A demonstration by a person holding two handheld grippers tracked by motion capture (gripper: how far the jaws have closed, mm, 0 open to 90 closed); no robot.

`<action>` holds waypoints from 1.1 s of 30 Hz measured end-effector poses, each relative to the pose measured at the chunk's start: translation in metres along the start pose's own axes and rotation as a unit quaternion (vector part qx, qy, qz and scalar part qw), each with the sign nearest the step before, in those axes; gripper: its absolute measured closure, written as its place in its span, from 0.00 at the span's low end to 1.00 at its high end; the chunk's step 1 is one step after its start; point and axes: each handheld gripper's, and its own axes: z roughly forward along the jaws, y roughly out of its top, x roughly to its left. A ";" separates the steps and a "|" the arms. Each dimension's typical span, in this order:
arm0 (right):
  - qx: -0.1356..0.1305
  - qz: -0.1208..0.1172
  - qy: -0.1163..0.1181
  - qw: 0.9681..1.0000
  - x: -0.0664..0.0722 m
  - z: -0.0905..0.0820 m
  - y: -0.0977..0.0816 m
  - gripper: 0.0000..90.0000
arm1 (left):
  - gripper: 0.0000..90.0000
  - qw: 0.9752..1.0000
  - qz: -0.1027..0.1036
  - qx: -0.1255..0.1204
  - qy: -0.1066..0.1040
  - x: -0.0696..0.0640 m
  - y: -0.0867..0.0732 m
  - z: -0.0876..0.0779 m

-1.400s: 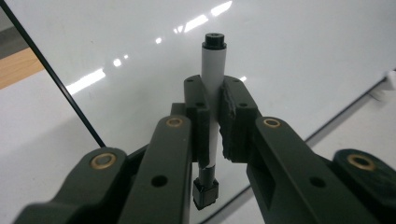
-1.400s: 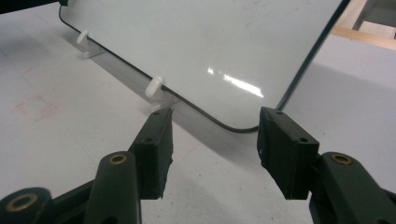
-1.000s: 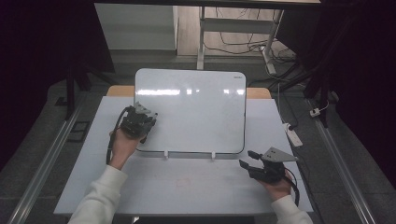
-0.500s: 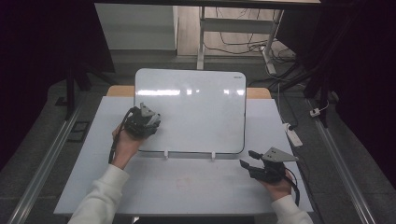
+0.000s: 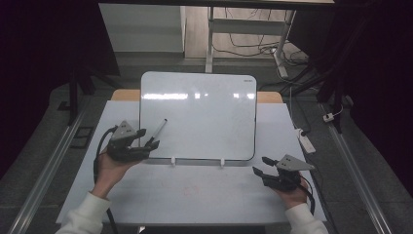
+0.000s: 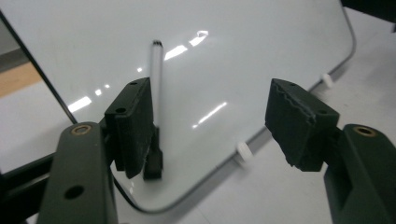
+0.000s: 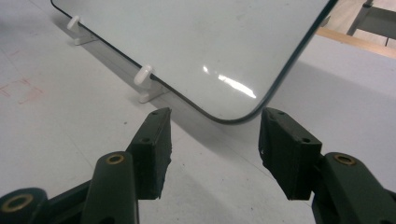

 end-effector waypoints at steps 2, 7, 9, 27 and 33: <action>0.002 0.000 -0.003 1.000 -0.002 -0.001 -0.002 0.49 | 0.36 1.000 -0.003 -0.004 -0.008 -0.002 -0.009 -0.007; 0.010 -0.010 -0.008 1.000 -0.003 -0.003 -0.006 0.48 | 0.35 1.000 -0.010 -0.006 -0.017 -0.007 -0.037 -0.021; 0.016 -0.016 -0.010 1.000 -0.004 -0.003 -0.008 0.48 | 0.35 1.000 -0.017 -0.001 -0.021 -0.008 -0.050 -0.024; 0.022 -0.023 -0.018 0.999 -0.011 -0.001 -0.013 0.48 | 0.33 0.999 -0.029 0.030 -0.015 -0.006 -0.091 -0.020; 0.017 -0.027 -0.019 0.999 -0.009 -0.004 -0.012 0.48 | 0.33 0.999 -0.023 0.032 -0.015 -0.009 -0.090 -0.018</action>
